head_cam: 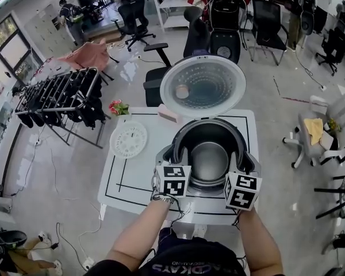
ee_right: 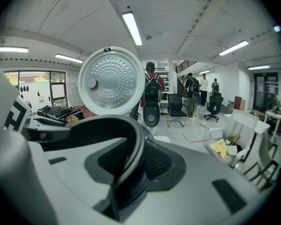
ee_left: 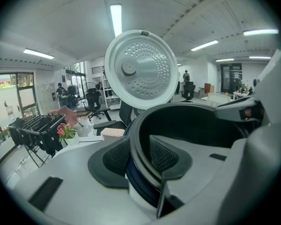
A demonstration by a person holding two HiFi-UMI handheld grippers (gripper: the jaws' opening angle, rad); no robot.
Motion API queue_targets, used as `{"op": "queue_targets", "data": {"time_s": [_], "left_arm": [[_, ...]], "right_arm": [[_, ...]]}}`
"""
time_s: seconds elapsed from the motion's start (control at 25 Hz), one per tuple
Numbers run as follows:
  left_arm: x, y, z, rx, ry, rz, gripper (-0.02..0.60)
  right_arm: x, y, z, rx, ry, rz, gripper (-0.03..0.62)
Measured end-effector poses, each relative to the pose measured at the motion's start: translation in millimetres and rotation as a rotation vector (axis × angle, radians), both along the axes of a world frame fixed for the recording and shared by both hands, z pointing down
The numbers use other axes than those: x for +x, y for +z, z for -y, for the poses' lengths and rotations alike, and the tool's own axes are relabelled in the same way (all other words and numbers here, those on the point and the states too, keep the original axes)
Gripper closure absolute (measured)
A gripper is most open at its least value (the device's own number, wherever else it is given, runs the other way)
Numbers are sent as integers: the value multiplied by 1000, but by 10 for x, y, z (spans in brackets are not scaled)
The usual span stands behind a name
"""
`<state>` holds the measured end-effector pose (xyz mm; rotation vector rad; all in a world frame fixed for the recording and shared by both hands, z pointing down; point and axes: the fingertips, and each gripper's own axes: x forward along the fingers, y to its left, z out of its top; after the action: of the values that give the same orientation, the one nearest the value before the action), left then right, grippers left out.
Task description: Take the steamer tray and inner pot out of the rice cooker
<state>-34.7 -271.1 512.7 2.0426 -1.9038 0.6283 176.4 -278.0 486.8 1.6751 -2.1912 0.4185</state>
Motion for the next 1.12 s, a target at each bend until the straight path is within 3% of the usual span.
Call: {"op": "queue_targets", "data": {"time_s": [0.16,0.36,0.56,1.12], "left_arm": [[-51,-123,-18,6,-54,-50,474],[-67,-210,-66,21,-100,-171,492],[-17,-347,-58,87,-75,-197,492],[-92,-917,-225,216,-92,-238,491]], "right_arm": [[-6,-66,-12,22,2,36,487],[9,-121,-23,13,4,135,502],[65,-137,-13,-3,12,191,507],[2,-674,-24,136,-45,290,511]]}}
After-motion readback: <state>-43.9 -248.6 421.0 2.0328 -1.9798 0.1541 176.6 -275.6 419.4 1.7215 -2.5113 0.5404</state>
